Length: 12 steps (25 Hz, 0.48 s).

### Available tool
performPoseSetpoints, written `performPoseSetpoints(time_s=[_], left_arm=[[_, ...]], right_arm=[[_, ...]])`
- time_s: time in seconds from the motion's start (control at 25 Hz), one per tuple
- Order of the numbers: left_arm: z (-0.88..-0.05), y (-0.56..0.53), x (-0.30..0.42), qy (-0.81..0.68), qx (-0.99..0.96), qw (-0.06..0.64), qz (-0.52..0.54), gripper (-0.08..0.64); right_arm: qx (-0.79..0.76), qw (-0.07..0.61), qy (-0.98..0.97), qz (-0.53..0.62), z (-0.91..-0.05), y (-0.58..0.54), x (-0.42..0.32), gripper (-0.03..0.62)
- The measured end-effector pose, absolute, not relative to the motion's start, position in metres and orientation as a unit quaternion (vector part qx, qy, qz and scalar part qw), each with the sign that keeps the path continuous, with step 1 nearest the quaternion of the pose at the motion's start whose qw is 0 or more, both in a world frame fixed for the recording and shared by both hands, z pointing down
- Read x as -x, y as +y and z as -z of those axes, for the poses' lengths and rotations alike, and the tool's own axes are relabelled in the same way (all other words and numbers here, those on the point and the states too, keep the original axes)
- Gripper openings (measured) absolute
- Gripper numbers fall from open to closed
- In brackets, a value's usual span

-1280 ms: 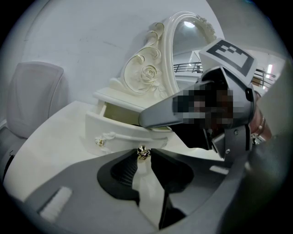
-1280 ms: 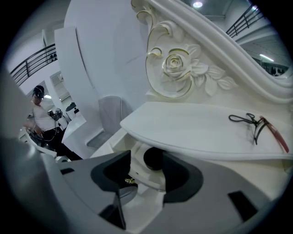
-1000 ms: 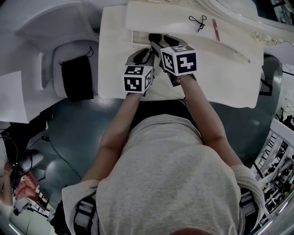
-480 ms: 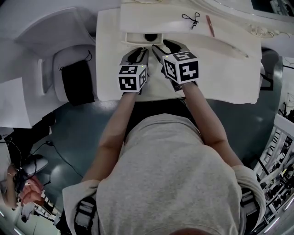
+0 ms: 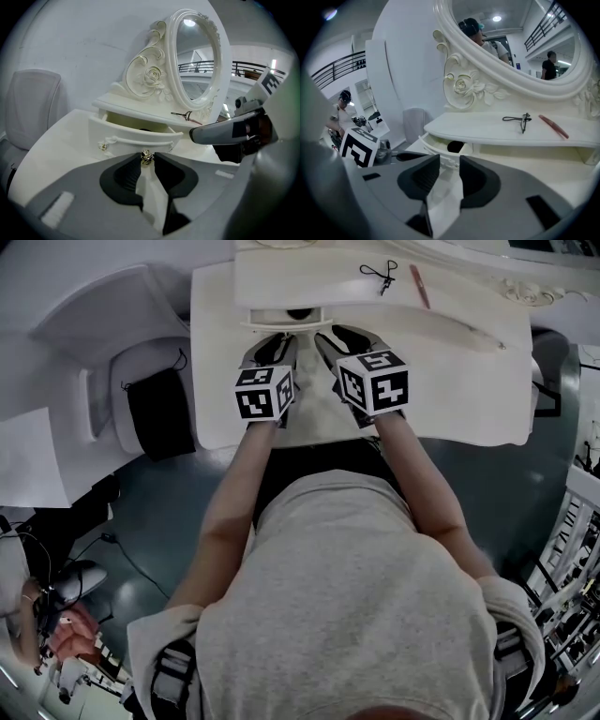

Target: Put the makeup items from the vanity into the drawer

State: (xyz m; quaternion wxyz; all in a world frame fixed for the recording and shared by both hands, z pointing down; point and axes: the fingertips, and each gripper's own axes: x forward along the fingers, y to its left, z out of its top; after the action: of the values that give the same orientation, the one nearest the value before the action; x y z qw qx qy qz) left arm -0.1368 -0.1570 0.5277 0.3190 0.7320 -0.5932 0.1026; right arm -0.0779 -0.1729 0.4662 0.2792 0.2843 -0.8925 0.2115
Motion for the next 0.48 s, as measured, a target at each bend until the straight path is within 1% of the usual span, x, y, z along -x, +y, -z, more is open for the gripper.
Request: performPoseSetpoints(time_s=[0.48], left_arm=[[-0.5266,-0.1666,0.138,-0.602,-0.726,0.318,-0.103,0.097]], right_arm=[[-0.273,0.243,-0.902,-0.228,-0.4647,-0.1757,0.0695,0.017]])
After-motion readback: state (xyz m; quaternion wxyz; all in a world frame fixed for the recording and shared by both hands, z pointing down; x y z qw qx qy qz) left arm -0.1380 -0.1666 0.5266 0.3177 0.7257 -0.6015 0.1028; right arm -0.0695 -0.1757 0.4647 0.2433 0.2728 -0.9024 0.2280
